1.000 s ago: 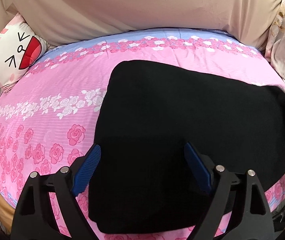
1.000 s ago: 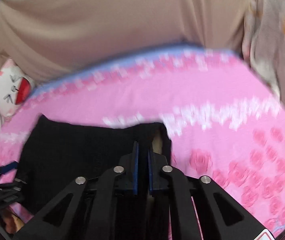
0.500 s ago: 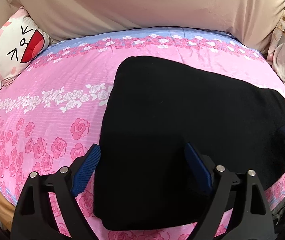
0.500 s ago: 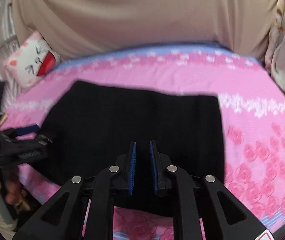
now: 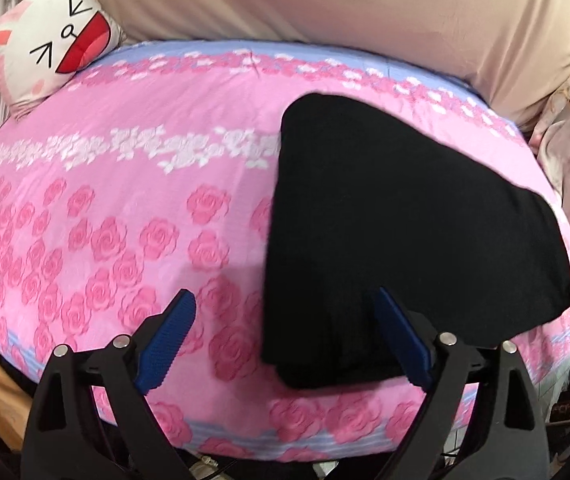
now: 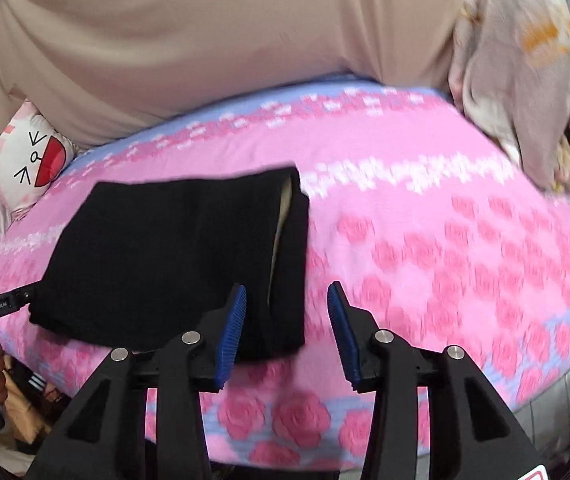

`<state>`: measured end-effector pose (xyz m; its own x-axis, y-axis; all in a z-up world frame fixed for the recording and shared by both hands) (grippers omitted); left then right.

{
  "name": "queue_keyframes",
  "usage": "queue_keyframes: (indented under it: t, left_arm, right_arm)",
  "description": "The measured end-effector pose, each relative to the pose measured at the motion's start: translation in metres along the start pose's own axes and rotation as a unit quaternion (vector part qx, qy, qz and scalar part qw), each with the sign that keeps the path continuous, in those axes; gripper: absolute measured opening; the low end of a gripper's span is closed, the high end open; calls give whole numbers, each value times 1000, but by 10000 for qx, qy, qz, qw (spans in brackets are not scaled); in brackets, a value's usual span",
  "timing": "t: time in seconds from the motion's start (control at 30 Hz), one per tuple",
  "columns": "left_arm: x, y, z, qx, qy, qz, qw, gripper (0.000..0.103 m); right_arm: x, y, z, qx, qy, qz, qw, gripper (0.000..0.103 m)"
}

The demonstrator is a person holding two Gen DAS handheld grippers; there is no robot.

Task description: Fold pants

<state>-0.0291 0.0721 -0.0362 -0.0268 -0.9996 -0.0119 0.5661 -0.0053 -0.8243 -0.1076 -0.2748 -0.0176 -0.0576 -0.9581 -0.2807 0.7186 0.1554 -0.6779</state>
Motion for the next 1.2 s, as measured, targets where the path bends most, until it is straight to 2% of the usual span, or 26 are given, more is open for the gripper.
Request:
queue_keyframes:
  t: [0.1,0.2,0.23,0.33,0.4,0.43,0.57,0.6,0.63,0.67,0.7,0.73,0.8,0.93,1.07,1.2]
  left_arm:
    - [-1,9,-7,-244,-94,-371,9990,89]
    - [-5,25,-6,-606,-378,-932,9931,89]
    - [-6,29,-3,-642,-534,-1118,9902,93]
    - [-3,33,3,-691,-565,-1405,9860,93]
    - [2,35,6,-687,-576,-1411,9859,94]
    - [7,37,8,-679,-513,-1497,9851,95]
    - [22,41,13,-557,-413,-1412,9876,95]
    - [24,41,14,-533,-407,-1376,9882,90]
    - [26,41,14,-503,-394,-1360,9886,76]
    - [26,40,15,-485,-405,-1345,9889,68]
    - [24,38,14,-483,-484,-1395,9879,53]
    - [21,36,14,-484,-542,-1453,9867,37]
    - [15,27,14,-368,-616,-1471,9865,22]
    - [11,-8,14,20,-638,-1563,9856,18]
    - [12,-65,19,546,-355,-1886,9799,18]
    - [16,-106,29,1016,-163,-1987,9746,18]
  right_arm:
    - [0,1,-12,-78,128,310,9994,54]
    - [-3,13,-18,-251,289,640,9972,57]
    - [-3,17,-19,-275,337,736,9963,58]
    - [1,29,-20,-372,558,769,9948,67]
    - [6,32,-22,-372,800,963,9914,75]
    - [8,36,-22,-393,919,1061,9893,76]
    - [13,48,-19,-363,1202,1288,9837,83]
    - [12,50,-17,-320,1199,1257,9843,80]
    - [10,52,-17,-296,1183,1219,9850,76]
    - [9,54,-16,-291,1128,1165,9863,62]
    - [6,55,-15,-263,1088,1237,9860,50]
    - [5,54,-15,-208,1107,1337,9846,43]
    - [-2,47,-13,-136,976,1311,9865,35]
    - [-19,21,-8,86,732,1364,9879,32]
    - [-42,-16,2,381,392,1583,9859,31]
    - [-66,-47,24,817,18,1634,9832,31]
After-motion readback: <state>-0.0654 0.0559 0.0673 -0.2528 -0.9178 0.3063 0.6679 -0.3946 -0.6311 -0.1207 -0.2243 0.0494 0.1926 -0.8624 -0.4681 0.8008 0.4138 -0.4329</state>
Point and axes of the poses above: each gripper's, at about its wrist camera, not at the fingertips, and y roughly the way its jaws point, x to its right, z to its top, the point moved 1 cm from there along y, roughly the way its jaws point, and after that the axes turned 9 degrees about z, right-handed, at the moved point
